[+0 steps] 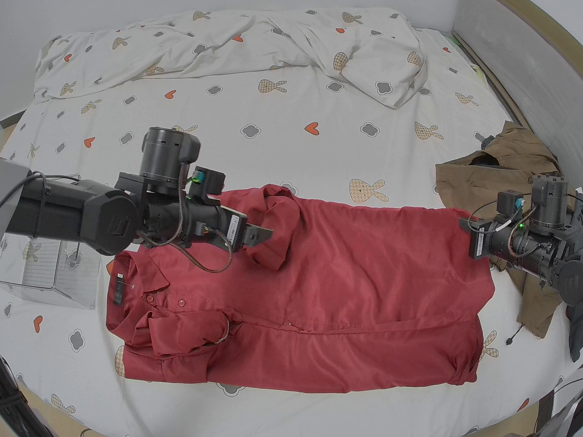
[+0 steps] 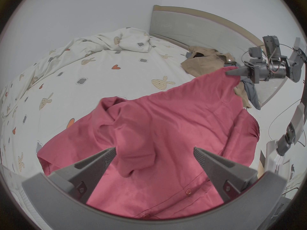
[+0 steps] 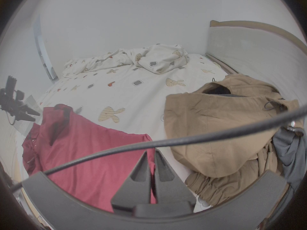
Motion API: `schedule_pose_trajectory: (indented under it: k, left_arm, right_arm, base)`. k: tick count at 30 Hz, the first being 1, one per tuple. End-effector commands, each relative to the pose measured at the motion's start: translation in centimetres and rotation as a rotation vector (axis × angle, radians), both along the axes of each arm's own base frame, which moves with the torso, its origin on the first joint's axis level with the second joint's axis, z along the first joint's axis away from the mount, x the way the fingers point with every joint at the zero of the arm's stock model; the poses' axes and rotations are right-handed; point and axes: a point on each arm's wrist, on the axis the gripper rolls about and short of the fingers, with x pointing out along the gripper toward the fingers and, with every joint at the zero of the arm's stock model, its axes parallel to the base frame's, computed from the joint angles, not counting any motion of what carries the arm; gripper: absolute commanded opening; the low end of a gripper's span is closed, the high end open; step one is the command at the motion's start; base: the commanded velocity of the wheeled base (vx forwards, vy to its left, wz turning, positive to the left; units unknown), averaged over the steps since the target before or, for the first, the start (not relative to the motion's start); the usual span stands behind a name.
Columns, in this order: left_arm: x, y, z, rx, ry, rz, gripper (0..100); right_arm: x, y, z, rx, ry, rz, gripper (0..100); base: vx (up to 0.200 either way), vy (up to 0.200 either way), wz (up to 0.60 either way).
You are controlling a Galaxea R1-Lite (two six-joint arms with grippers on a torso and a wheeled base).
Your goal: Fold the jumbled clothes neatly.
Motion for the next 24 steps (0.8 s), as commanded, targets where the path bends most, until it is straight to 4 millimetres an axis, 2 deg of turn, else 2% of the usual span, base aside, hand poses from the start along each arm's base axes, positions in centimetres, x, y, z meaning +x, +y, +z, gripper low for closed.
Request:
schedule_pose_trajectory:
  k: [1, 5, 18, 23, 24]
  left_arm:
    - [-0.8, -2.6, -1.0, 0.037, 0.008, -0.050, 100]
    - [-2.0, -4.1, -1.5, 0.122, -0.022, -0.074, 100]
    - [-4.0, -7.0, -1.7, 0.125, -0.029, -0.178, 100]
    - [-3.8, -7.5, -2.4, 0.133, -0.017, -0.186, 100]
    - [-3.4, -7.7, -3.1, 0.143, -0.003, -0.185, 100]
  right_arm:
    - [-0.6, 0.1, 0.2, 0.001, -0.008, 0.006, 0]
    - [-0.5, 0.2, 0.2, 0.001, -0.006, 0.011, 0]
    - [-0.6, 0.2, 0.0, -0.001, 0.001, 0.011, 0]
    - [-0.6, 0.2, -0.1, -0.002, 0.005, 0.011, 0]
    - [-0.7, 0.2, -0.2, -0.003, 0.008, 0.012, 0]
  base:
    - [0.000, 0.000, 0.00]
    - [0.000, 0.000, 0.00]
    - [0.000, 0.000, 0.00]
    - [0.000, 0.000, 0.00]
    - [0.000, 0.000, 0.00]
